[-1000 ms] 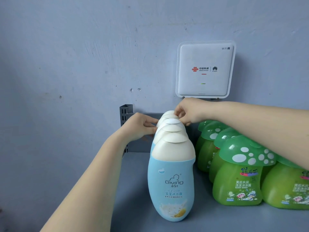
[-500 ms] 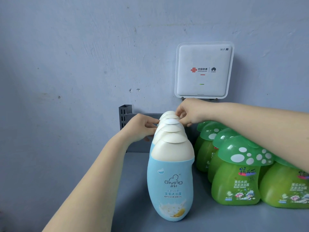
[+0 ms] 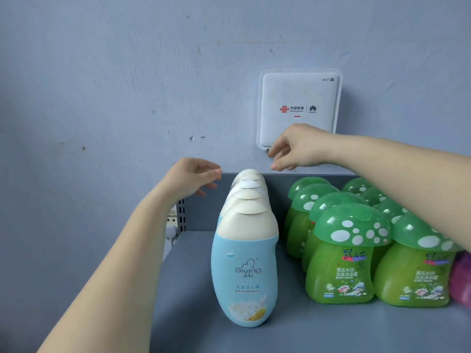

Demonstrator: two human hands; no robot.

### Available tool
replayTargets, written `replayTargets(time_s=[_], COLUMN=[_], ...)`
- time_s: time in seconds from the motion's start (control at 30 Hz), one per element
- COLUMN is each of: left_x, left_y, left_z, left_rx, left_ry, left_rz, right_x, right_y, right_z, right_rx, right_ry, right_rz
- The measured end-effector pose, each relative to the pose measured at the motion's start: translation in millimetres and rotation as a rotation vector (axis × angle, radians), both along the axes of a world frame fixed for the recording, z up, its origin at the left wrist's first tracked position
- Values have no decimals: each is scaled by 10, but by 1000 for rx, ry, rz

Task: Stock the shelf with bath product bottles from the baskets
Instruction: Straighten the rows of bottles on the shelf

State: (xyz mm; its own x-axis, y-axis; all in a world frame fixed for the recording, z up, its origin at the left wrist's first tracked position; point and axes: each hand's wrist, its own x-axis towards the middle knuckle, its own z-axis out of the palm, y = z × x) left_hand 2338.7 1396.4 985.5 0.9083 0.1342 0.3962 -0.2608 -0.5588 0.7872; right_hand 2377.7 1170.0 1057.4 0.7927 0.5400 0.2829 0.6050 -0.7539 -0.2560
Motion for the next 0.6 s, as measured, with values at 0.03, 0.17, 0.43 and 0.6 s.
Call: replayTargets(time_s=[0.03, 0.17, 0.43, 0.6], left_x=[-33, -249, -629, -643], left_y=[-16, -252, -968, -1273], left_z=[61, 345, 618, 687], left_rx=[-15, 49, 346, 585], left_ry=[-26, -140, -75, 9], left_rz=[9, 0, -114, -102], right_x=[-45, -250, -591, -610], right_y=[-65, -386, -979, -1263], right_z=[54, 213, 207, 132], right_rx=[31, 92, 11, -137], right_ry=[-11, -24, -23, -76], right_rz=[10, 15, 27, -24])
